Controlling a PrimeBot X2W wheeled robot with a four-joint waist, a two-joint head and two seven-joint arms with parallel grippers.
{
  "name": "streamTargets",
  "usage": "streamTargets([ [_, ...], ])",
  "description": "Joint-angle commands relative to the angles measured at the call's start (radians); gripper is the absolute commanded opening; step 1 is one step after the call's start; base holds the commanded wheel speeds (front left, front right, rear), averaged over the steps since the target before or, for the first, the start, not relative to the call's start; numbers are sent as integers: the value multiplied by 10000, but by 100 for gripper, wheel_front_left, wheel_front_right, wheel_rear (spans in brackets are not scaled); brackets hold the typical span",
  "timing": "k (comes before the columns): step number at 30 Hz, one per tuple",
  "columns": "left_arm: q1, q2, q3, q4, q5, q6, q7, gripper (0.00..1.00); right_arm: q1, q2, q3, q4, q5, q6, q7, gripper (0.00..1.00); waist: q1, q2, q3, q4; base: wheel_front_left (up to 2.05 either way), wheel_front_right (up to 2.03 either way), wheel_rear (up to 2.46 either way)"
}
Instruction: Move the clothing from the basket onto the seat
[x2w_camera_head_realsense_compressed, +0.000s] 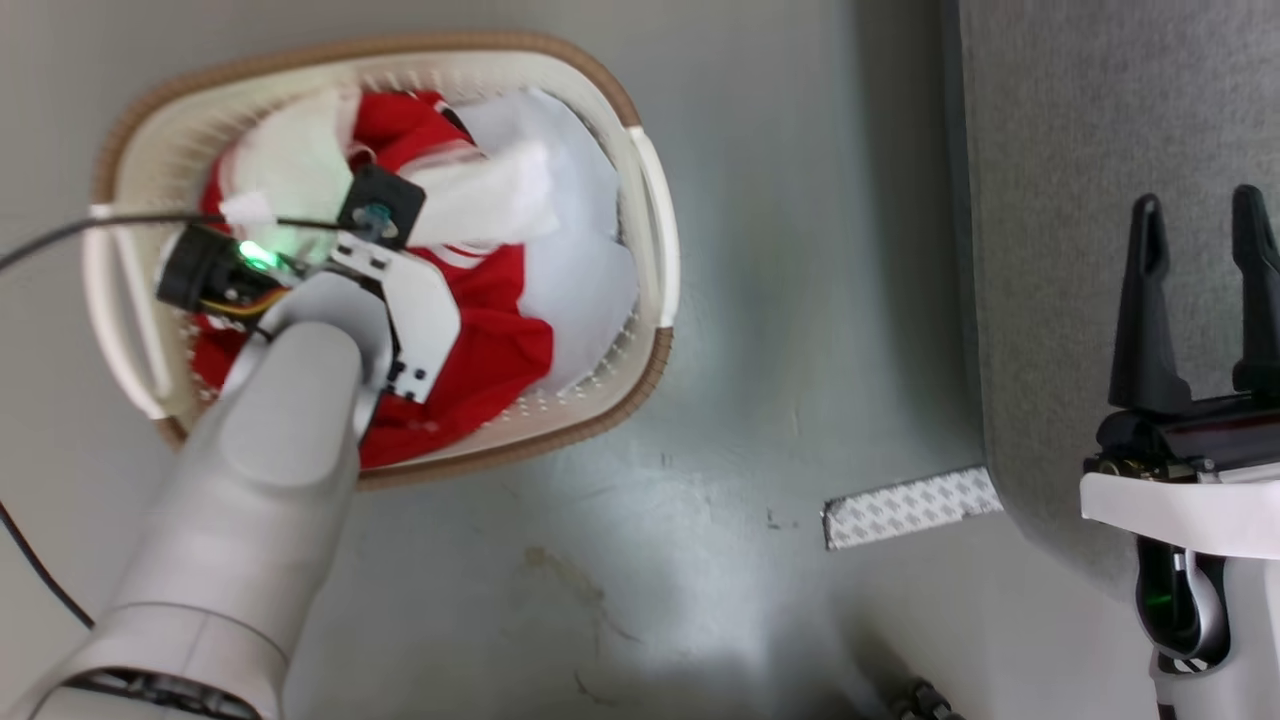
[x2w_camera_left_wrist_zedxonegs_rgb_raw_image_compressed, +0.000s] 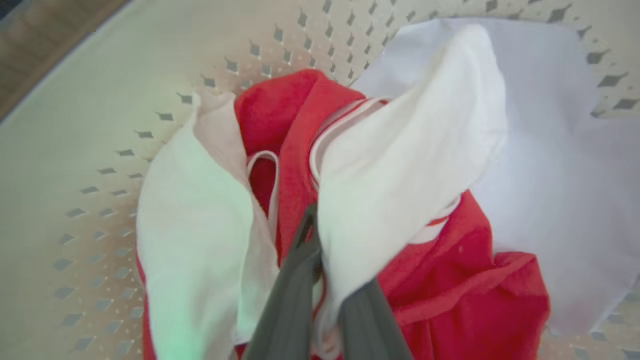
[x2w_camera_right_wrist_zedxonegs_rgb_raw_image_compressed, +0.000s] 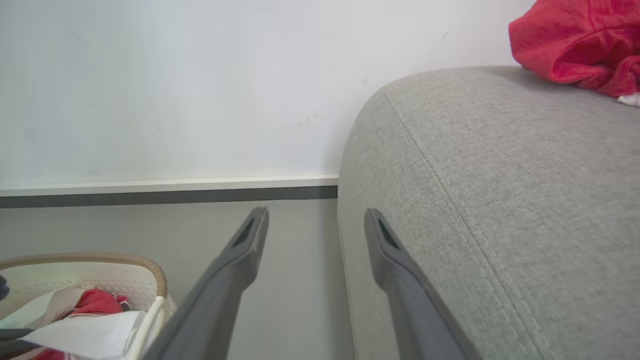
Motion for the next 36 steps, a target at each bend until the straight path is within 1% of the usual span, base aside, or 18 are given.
streamTargets([
  [1,206,-12,4,16,-137,10,-186,0,103,21,-81,35,-45,-25,11,100,0,0,-446,295,0,0,0],
  [7,685,-342,246,-281,-699,-92,-893,0,481,-56,-445,240,-219,-25,11,100,0,0,-1608,841,0,0,0],
  [11,1139,-554,413,-709,-1147,-250,-1175,0,889,-99,-679,443,-337,-25,11,100,0,0,-2491,1131,0,0,0],
  [16,1907,-727,548,-1555,-1638,-407,-1425,0,1563,-92,-981,717,-450,-25,9,100,0,0,-3702,1451,0,0,0],
  [22,3021,-650,780,-3076,-2208,-384,-1302,0,2359,-55,-1228,914,-486,-26,11,100,0,0,-5016,1697,0,0,0],
  [23,3021,-650,780,-3076,-2208,-384,-1302,0,2359,-55,-1228,914,-486,-26,11,100,0,0,-5016,1697,0,0,0],
  [29,4309,-482,962,-5193,-2636,-304,-804,0,2950,-41,-1375,989,-620,-26,11,100,0,0,-6042,1853,0,0,0],
  [32,4944,-380,1048,-6340,-2848,-195,-509,0,3187,-37,-1441,1048,-689,-26,11,100,0,0,-6445,1932,0,0,0],
  [36,5755,-315,1216,-7801,-3019,65,-204,0,3482,-25,-1443,1130,-743,-26,11,100,0,0,-6946,1987,0,0,0],
])
